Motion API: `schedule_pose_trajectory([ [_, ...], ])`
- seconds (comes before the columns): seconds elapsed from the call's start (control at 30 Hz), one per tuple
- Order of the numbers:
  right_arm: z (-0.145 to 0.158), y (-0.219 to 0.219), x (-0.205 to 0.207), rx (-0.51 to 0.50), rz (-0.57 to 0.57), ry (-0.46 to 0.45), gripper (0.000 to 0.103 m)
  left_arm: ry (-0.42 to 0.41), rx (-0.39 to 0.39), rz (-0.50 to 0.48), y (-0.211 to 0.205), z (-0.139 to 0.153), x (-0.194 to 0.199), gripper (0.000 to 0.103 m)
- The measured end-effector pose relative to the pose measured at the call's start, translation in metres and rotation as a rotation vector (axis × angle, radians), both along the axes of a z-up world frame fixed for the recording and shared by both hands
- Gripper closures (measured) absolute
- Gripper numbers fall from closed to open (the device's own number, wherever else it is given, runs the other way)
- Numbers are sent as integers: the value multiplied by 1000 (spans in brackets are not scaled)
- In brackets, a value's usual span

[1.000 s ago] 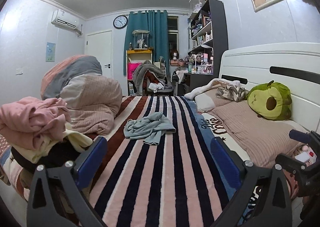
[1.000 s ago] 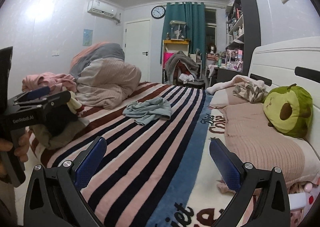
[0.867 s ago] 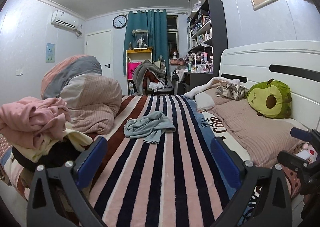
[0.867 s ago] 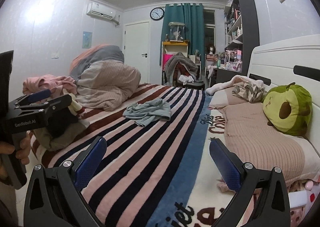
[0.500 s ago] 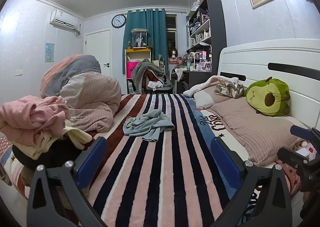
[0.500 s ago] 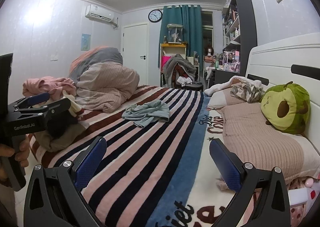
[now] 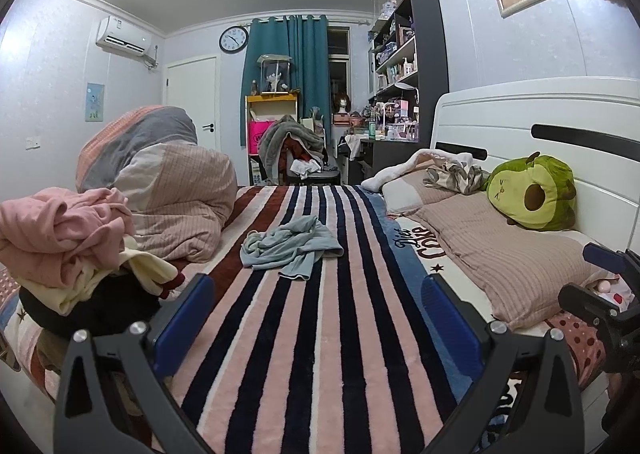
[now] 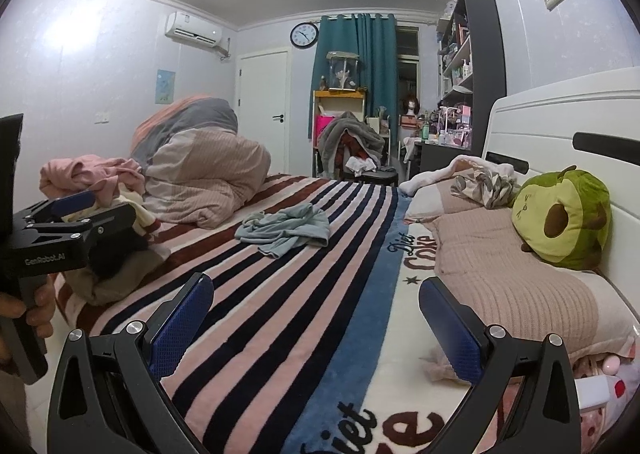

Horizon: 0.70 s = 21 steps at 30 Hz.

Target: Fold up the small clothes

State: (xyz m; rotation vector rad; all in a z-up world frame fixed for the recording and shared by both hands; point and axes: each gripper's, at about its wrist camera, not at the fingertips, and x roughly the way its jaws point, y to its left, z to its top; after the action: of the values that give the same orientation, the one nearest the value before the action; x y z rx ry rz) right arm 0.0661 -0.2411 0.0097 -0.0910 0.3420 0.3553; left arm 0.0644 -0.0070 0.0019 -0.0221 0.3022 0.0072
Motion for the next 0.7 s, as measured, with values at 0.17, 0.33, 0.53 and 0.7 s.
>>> schedule_pose_trajectory([
  [0.17,0,0,-1,-1,0,0,1,-4,3,6,-1,0,0,1],
  [0.33,0,-1,-2,0,-8,-6,1,-6,5,9,-1,-1,1,1],
  [0.53,-1,-2,-2,-1,-6,-4,1,-6,5,10,0,-1,1,1],
  [0.7,-2,-3,-2,-4,-2,1,1,-6,6,11,0,-1,1,1],
])
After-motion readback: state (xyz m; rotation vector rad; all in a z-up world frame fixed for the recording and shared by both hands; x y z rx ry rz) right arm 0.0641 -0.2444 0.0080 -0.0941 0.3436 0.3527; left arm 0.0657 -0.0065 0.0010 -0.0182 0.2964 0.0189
